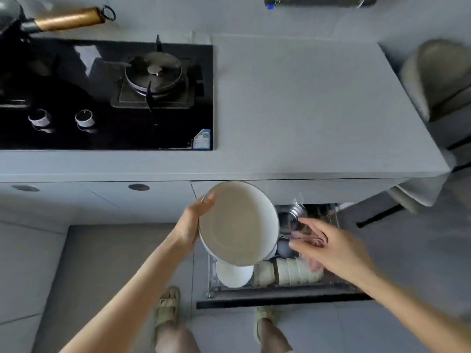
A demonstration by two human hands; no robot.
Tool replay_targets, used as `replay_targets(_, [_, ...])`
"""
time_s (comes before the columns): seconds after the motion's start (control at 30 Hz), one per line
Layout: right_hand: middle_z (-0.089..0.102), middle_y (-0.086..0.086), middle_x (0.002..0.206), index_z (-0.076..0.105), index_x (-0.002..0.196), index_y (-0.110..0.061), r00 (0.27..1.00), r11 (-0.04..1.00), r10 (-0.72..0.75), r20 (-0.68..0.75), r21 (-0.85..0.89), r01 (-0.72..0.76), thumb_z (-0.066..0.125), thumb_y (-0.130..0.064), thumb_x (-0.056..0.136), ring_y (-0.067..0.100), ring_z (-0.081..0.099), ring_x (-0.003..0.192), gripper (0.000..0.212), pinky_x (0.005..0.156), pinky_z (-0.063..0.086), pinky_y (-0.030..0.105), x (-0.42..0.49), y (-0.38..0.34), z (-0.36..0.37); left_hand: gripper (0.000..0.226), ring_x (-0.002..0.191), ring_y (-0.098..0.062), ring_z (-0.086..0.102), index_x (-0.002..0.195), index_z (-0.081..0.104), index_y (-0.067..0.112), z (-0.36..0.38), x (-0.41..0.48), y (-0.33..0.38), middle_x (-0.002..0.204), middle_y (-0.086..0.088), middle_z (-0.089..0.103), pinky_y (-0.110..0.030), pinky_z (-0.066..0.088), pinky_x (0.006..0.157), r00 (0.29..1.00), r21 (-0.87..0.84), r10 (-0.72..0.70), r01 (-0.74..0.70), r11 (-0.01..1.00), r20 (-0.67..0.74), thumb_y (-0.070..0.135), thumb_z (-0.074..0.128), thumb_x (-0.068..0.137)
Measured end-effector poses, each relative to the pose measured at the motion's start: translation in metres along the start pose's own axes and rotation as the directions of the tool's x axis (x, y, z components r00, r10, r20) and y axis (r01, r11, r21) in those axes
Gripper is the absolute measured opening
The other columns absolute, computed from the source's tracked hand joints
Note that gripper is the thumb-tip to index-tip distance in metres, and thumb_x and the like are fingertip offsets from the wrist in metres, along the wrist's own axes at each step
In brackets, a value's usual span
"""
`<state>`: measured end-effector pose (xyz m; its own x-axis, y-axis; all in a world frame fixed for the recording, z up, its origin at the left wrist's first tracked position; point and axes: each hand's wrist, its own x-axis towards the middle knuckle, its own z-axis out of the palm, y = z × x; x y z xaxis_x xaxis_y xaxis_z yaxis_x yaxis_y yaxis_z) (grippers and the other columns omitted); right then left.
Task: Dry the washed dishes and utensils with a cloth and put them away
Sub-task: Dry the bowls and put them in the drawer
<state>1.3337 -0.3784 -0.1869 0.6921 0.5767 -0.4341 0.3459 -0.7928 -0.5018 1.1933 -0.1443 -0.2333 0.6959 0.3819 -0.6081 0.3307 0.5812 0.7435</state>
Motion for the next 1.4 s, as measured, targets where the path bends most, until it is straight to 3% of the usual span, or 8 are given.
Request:
replay_targets(0.17, [0.057, -0.029, 0.112, 0.06, 0.106, -0.041, 0.957, 0.928, 0.132, 0.257, 0.308, -0.21, 0.066, -0.063, 0.074, 0.001, 0.057, 0.106, 0.039, 0.09, 0.045, 0.028, 0.06, 0.064, 0.071, 0.029, 0.087, -0.015, 0.07, 0.099, 0.071, 0.038, 0.029, 0.019, -0.088, 0.099, 0.003, 0.073, -0.03, 0.056, 0.065, 0.99, -0.108, -0.031, 0.017, 0.994, -0.137, 0.037, 0.052, 0.077])
replay_targets(0.3, [0.06, -0.007, 0.055, 0.05, 0.07, -0.029, 0.96, 0.947, 0.166, 0.225, 0.237, -0.219, 0.059, -0.031, 0.084, 0.013, 0.069, 0.055, 0.017, 0.049, 0.048, 0.026, 0.09, 0.107, 0.125, 0.029, 0.094, -0.024, 0.067, 0.107, 0.065, 0.041, 0.032, 0.045, -0.153, 0.105, 0.0, 0.071, -0.038, 0.057, 0.062, 0.963, -0.13, -0.182, 0.158, 0.979, -0.199, 0.03, 0.054, 0.083])
replay_targets(0.43, [0.048, -0.005, 0.044, 0.041, 0.07, -0.019, 0.974, 0.982, 0.14, 0.177, 0.098, -0.159, 0.054, -0.019, 0.089, 0.002, 0.065, 0.047, 0.023, 0.046, 0.035, 0.026, 0.117, 0.149, 0.178, 0.031, 0.101, -0.03, 0.059, 0.129, 0.048, 0.03, 0.014, 0.094, -0.219, 0.114, -0.006, 0.06, -0.038, 0.054, 0.068, 0.934, 0.108, -0.264, 0.296, 0.949, -0.242, 0.023, 0.039, 0.1])
replay_targets(0.57, [0.041, -0.001, 0.044, 0.034, 0.062, -0.021, 0.985, 0.994, 0.103, 0.139, -0.06, -0.095, 0.053, -0.017, 0.088, 0.005, 0.063, 0.049, 0.032, 0.046, 0.026, 0.026, 0.147, 0.181, 0.234, 0.031, 0.082, -0.023, 0.054, 0.116, 0.055, 0.006, -0.011, 0.149, -0.281, 0.092, -0.007, 0.058, -0.027, 0.041, 0.067, 0.906, 0.606, -0.2, 0.401, 0.687, -0.372, 0.024, 0.034, 0.1])
replay_targets(0.7, [0.044, 0.0, 0.047, 0.028, 0.062, -0.024, 0.988, 0.987, 0.089, 0.129, -0.142, -0.071, 0.052, -0.018, 0.088, 0.016, 0.061, 0.053, 0.036, 0.047, 0.032, 0.032, 0.173, 0.205, 0.294, 0.034, 0.066, -0.025, 0.057, 0.079, 0.052, 0.008, -0.041, 0.186, -0.337, 0.071, -0.005, 0.054, -0.03, 0.045, 0.059, 0.888, 0.749, -0.158, 0.451, 0.485, -0.432, 0.027, 0.033, 0.1])
replay_targets(0.83, [0.055, 0.006, 0.058, 0.032, 0.069, -0.019, 0.984, 0.982, 0.089, 0.156, -0.179, -0.061, 0.05, -0.019, 0.09, 0.025, 0.065, 0.063, 0.028, 0.057, 0.045, 0.04, 0.191, 0.223, 0.344, 0.037, 0.069, -0.024, 0.052, 0.085, 0.056, 0.009, -0.066, 0.213, -0.375, 0.076, -0.005, 0.055, -0.029, 0.04, 0.058, 0.888, 0.846, -0.105, 0.458, 0.273, -0.448, 0.032, 0.032, 0.1])
replay_targets(1.17, [0.028, -0.01, 0.043, 0.033, 0.066, -0.019, 0.995, 0.959, 0.057, 0.08, -0.282, -0.032, 0.058, -0.015, 0.083, 0.022, 0.041, 0.054, 0.03, 0.045, 0.014, 0.024, 0.207, 0.228, 0.397, 0.042, 0.063, -0.023, 0.051, 0.088, 0.063, 0.013, -0.101, 0.241, -0.413, 0.067, 0.0, 0.051, -0.023, 0.029, 0.046, 0.871, 0.871, -0.086, 0.488, 0.05, -0.483, 0.038, 0.031, 0.1])
replay_targets(1.4, [0.048, -0.005, 0.061, 0.039, 0.073, -0.019, 0.991, 0.946, 0.1, 0.088, -0.318, -0.067, 0.057, -0.025, 0.087, 0.023, 0.049, 0.064, 0.024, 0.052, 0.027, 0.028, 0.21, 0.226, 0.394, 0.043, 0.064, -0.023, 0.052, 0.091, 0.059, 0.011, -0.1, 0.241, -0.407, 0.065, 0.0, 0.048, -0.024, 0.033, 0.047, 0.843, 0.85, -0.157, 0.525, 0.034, -0.514, 0.044, 0.034, 0.099])
